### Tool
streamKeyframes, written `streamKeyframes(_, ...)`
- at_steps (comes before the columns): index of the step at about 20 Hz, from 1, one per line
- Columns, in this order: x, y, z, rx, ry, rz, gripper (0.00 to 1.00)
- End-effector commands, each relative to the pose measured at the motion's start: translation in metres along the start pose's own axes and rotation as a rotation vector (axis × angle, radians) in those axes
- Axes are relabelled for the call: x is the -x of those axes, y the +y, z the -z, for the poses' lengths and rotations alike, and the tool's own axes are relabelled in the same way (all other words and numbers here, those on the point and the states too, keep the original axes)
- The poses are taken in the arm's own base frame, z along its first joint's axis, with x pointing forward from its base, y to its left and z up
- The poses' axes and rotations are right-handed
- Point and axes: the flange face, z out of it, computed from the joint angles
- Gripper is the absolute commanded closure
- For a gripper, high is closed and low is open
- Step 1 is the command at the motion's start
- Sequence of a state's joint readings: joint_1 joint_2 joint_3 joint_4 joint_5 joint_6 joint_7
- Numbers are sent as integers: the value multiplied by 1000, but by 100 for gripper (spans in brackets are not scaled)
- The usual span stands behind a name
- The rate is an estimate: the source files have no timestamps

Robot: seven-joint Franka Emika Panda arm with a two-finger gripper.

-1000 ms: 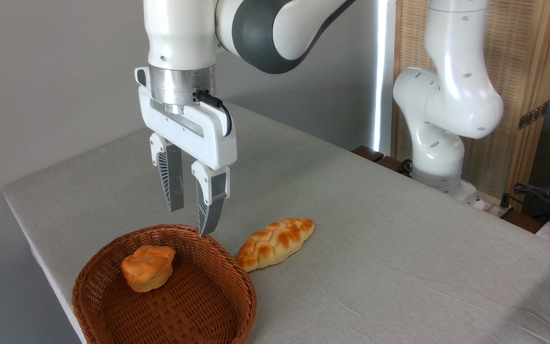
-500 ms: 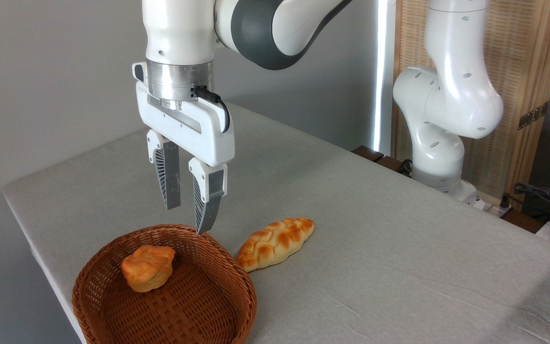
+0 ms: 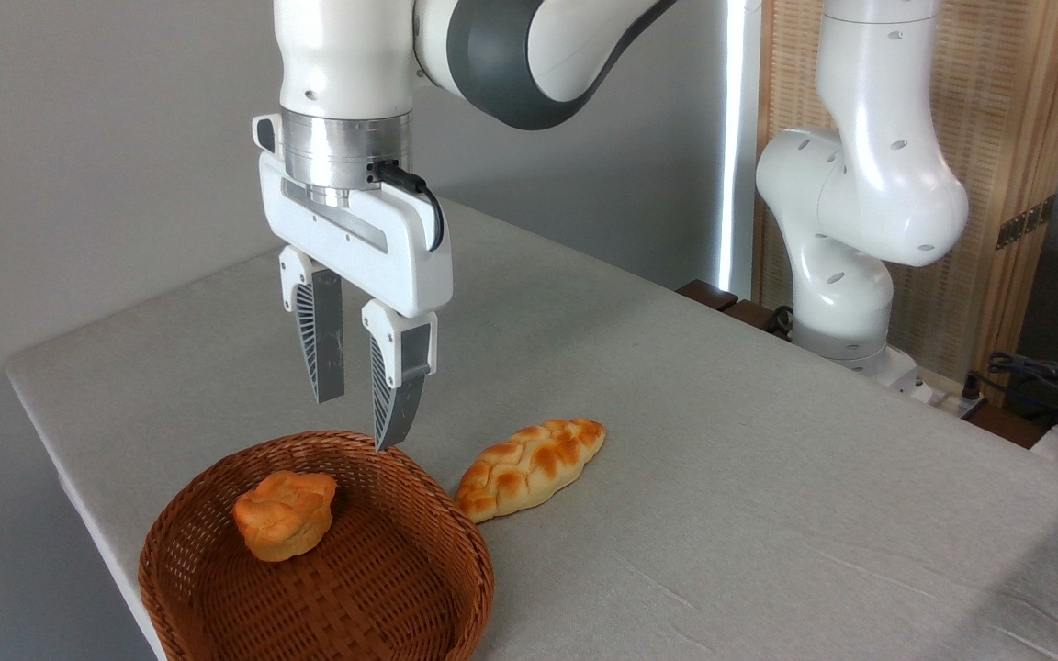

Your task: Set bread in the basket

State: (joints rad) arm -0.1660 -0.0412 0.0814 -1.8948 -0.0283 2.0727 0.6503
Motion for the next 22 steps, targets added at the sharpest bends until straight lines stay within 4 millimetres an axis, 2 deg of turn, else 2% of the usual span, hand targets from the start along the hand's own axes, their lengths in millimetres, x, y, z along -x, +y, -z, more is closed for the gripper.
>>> streamKeyframes(1, -2, -4, 2, 5, 12, 10, 0)
streamKeyframes(13, 5, 3, -2, 46, -38, 7, 0)
streamKeyframes(18, 20, 15, -9, 97, -101, 2, 0)
streamKeyframes(22, 52, 37, -16, 157, -145, -142, 0)
